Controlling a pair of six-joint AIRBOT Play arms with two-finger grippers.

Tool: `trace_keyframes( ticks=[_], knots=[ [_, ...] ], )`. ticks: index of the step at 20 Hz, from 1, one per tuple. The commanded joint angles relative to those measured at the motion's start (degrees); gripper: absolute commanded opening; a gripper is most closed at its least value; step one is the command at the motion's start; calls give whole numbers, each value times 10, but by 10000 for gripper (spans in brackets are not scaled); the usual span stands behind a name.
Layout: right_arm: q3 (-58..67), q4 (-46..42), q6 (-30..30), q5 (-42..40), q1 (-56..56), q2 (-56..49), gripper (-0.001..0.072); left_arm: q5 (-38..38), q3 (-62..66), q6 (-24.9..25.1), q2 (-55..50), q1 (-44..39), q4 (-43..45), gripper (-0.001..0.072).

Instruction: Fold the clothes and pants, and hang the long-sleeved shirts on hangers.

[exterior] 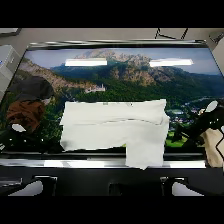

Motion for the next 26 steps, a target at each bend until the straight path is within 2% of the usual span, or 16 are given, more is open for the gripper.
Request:
trace_keyframes(
  ticks=[1, 3, 6, 10, 11, 12, 14, 15, 18, 19, 22, 26],
  knots=[
    [-37, 9, -14, -12, 0, 20, 547, 19, -9, -7, 2, 0, -1, 21],
    [-115, 22, -17, -50, 0, 45, 556, 18, -9, -7, 3, 0, -1, 20],
    [-215, 108, -76, -103, 0, 50, 567, 16, -8, -7, 9, 0, -3, 20],
    [-248, 138, -87, -157, 0, 50, 563, 14, -8, -9, 24, 0, -16, 20],
    [-249, 148, -86, -164, 0, 49, 538, 14, -8, -9, 26, 0, -18, 20],
    [-250, 164, -86, -169, 0, 49, 464, 14, -8, -9, 26, 0, -18, 20],
    [-249, 209, -92, -166, 0, 50, 130, 11, -7, -9, 27, 0, -18, 21],
    [-246, 230, -103, -155, 0, 50, 44, 8, -6, -8, 27, 0, -18, 20],
    [-192, 268, -120, -125, 0, 59, 41, -19, 39, -9, 31, 1, -19, 20],
    [-156, 269, -111, -116, 0, 61, 41, -35, 68, -9, 31, 1, -25, 20],
    [-29, 263, -66, -132, 1, 42, 40, -15, 157, -61, 16, -4, -24, 19],
    [127, 279, -12, -177, 1, -42, 40, -10, 306, -102, -83, -26, -27, 20]
  ],
)
